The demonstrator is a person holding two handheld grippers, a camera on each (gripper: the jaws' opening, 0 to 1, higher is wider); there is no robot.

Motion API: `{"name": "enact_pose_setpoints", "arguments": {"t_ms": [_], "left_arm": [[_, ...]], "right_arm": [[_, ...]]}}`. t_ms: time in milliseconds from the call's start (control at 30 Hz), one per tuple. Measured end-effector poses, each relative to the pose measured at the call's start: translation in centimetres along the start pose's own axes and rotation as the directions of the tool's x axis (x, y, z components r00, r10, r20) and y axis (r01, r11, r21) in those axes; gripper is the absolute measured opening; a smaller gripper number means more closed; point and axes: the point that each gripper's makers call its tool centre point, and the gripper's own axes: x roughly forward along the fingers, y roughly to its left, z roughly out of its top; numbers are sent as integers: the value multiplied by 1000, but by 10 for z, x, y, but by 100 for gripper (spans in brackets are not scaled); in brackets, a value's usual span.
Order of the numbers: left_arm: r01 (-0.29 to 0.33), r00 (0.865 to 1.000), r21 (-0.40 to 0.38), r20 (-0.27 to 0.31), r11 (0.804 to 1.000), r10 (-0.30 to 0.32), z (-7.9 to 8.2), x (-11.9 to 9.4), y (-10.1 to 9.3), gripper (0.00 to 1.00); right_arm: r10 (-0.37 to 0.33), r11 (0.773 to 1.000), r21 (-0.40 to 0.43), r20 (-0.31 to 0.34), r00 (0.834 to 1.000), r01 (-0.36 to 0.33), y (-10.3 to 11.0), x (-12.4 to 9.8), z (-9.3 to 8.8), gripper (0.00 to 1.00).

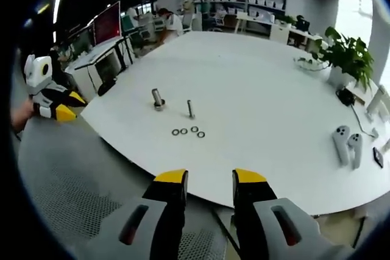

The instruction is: Place the washer onto the threaded stud by aligning its center hole with the stud, sliding it down to the base, and recovering from edge contact or off-axis alignment until the washer reaches the visible bottom stop.

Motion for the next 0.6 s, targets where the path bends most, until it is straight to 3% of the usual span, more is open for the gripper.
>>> {"name": "enact_pose_setpoints", "arguments": {"t_ms": [100,200,333,367,400,600], "left_arm": [[-4,1000,-14,9,1000,4,2,-1,2,25],[-6,1000,-9,8,1000,6,2,-1,3,25],[-12,1000,-9,-1,1000,12,1,0,3,25],[-21,1000,-15,-22,1000,21,-3,2,6,25],[-24,999,-18,-23,1000,23,-3,2,6,25],[-39,998,-28,-46,999,37,-7,3,9,25]], "right_arm": [[41,998,-56,10,999,-40,9,2,8,36],[52,991,-115,-94,994,-62,12,6,-2,37],[102,983,-137,-128,986,-120,14,12,3,37],[171,980,-91,-93,981,-180,16,26,21,37],[178,977,-102,-95,979,-187,14,33,24,37],[211,943,-225,-170,963,-247,24,71,23,33]]}}
